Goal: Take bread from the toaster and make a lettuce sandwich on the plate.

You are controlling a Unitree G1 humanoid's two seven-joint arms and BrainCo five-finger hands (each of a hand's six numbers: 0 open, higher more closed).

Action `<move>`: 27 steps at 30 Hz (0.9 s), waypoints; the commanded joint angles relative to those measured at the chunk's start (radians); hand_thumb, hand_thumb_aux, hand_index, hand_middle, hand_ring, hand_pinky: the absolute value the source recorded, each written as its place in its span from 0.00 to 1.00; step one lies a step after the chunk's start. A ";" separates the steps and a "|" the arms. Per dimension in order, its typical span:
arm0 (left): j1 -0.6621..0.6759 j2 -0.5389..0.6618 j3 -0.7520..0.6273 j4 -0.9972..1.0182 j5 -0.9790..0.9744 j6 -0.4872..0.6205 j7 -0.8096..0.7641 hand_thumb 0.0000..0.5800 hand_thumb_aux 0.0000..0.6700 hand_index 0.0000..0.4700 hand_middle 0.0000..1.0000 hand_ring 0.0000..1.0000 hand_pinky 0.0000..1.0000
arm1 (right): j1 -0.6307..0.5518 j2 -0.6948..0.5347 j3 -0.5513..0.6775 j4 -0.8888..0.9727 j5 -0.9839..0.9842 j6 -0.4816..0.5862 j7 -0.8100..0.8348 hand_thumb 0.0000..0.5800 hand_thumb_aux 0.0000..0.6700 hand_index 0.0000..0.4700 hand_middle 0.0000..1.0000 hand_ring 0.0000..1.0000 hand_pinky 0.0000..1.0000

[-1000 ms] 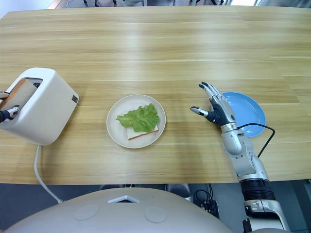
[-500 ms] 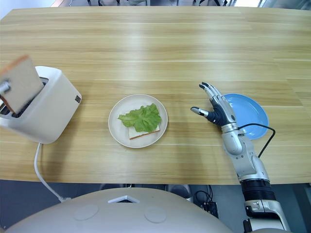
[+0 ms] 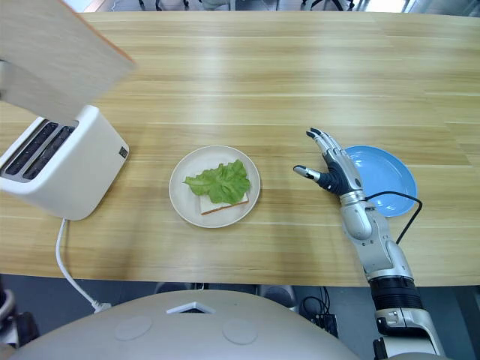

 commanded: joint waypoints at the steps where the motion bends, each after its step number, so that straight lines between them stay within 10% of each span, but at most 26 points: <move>1: 0.003 -0.065 -0.284 0.111 0.108 -0.033 -0.045 1.00 1.00 0.98 1.00 1.00 1.00 | -0.001 -0.002 -0.021 0.026 0.025 0.002 -0.007 0.00 0.00 0.00 0.00 0.00 0.00; 10: -0.027 -0.154 -0.585 0.426 0.222 -0.054 -0.103 1.00 1.00 0.98 1.00 1.00 1.00 | 0.012 0.018 -0.064 0.018 0.067 0.009 -0.025 0.00 0.00 0.00 0.00 0.00 0.00; 27: -0.234 -0.136 -0.655 0.986 0.342 -0.241 -0.113 1.00 1.00 0.98 1.00 1.00 1.00 | 0.015 0.030 -0.051 0.023 0.055 0.013 -0.024 0.00 0.00 0.00 0.00 0.00 0.00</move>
